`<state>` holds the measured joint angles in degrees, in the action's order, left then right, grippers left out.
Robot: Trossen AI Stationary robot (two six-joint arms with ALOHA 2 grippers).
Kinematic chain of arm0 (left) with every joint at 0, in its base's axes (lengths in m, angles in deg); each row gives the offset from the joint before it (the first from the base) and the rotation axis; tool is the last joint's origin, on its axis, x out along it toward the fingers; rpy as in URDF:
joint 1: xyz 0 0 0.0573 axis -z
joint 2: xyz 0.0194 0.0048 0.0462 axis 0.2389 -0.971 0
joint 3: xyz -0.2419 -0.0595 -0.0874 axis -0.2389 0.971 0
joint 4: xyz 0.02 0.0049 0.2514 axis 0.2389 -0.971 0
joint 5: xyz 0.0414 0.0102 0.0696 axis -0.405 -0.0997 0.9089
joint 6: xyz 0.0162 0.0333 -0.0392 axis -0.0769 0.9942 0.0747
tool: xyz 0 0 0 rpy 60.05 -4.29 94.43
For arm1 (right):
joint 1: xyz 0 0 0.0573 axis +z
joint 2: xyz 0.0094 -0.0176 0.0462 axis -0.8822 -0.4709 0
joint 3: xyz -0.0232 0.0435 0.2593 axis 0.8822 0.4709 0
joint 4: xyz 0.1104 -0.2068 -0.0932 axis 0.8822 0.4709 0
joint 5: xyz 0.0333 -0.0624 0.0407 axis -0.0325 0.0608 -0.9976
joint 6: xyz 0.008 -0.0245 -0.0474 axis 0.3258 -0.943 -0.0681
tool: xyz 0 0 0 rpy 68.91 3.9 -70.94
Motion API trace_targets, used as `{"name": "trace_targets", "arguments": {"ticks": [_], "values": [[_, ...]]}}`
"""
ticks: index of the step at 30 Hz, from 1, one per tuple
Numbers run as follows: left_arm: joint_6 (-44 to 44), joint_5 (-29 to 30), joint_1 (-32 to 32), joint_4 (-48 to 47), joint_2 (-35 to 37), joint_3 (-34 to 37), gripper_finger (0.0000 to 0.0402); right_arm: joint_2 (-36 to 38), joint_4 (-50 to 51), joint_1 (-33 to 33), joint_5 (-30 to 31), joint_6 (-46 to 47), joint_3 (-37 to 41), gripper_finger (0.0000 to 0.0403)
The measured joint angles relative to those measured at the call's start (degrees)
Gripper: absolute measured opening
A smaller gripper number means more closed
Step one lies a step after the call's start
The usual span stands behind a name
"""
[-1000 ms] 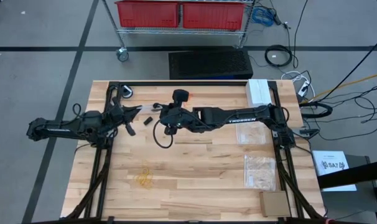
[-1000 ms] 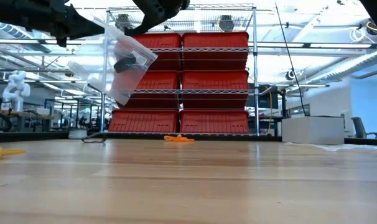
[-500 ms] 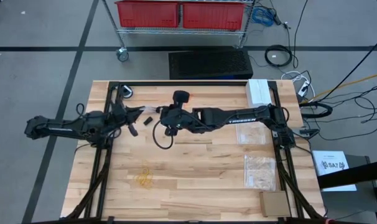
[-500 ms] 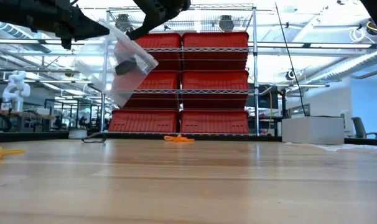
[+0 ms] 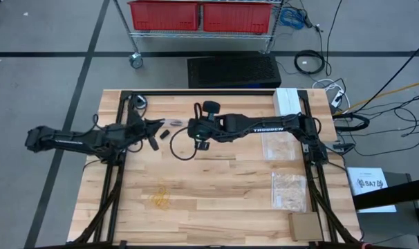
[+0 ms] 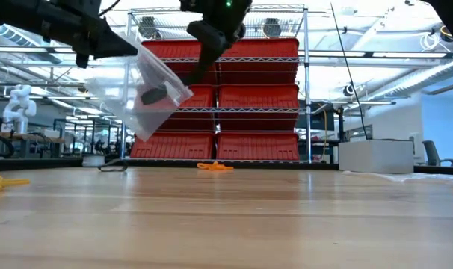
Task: Sort rubber bands
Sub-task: Put the left black rubber band on the zip bag
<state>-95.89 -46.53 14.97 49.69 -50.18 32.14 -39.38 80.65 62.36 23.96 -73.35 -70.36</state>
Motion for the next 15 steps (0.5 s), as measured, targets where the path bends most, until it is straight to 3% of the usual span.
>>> {"name": "trace_targets", "arguments": {"ticks": [6, 15], "values": [[0.5, -1.8, 0.0, -2.4, -3.5, -1.8, 0.0, 0.0, -0.5, 1.2, -0.3, 0.2, 0.0, 0.0], [5.3, -12.7, 0.0, -5.4, -6.7, -3.9, 0.0, 3.5, 8.9, 1.9, -0.3, 2.5, 0.0, 0.0]]}}
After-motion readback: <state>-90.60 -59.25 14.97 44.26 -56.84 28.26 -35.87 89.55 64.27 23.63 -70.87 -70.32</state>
